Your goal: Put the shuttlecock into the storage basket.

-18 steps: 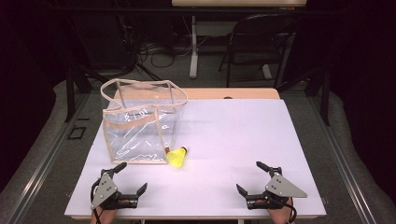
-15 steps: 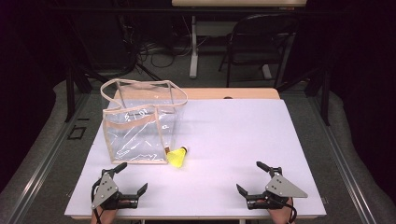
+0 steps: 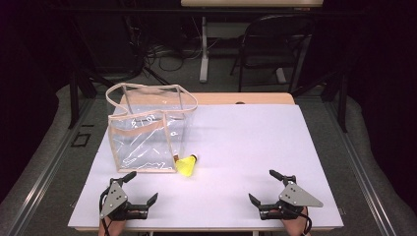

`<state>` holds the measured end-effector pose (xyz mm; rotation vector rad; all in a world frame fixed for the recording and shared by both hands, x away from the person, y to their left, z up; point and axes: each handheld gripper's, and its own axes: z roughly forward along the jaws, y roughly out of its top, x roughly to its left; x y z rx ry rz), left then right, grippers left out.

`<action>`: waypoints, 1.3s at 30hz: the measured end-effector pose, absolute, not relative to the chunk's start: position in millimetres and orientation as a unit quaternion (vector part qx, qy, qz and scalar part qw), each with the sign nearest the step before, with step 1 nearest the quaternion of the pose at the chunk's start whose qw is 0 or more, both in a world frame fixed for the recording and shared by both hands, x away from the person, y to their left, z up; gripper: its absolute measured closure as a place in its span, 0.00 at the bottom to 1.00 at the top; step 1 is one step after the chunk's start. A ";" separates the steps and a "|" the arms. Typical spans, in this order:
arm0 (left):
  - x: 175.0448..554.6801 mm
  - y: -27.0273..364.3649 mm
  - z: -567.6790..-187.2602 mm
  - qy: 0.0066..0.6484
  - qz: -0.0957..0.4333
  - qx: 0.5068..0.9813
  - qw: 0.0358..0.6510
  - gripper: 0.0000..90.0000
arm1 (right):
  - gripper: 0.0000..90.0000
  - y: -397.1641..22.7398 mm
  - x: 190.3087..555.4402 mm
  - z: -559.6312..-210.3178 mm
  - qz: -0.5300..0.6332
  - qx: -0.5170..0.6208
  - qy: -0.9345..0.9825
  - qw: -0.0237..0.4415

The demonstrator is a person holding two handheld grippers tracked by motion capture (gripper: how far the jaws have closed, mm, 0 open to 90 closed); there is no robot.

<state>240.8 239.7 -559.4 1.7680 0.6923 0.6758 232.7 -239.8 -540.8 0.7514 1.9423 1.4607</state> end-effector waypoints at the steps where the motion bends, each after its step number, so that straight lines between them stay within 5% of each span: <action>1: 240.9 238.6 -559.1 0.289 0.284 0.743 0.533 0.00 | 0.01 -239.8 232.7 -540.8 0.549 0.282 0.730 0.294; 39: 255.2 191.5 -547.3 0.300 0.284 0.750 0.517 0.00 | 0.01 -231.4 236.3 -542.5 0.541 0.276 0.740 0.289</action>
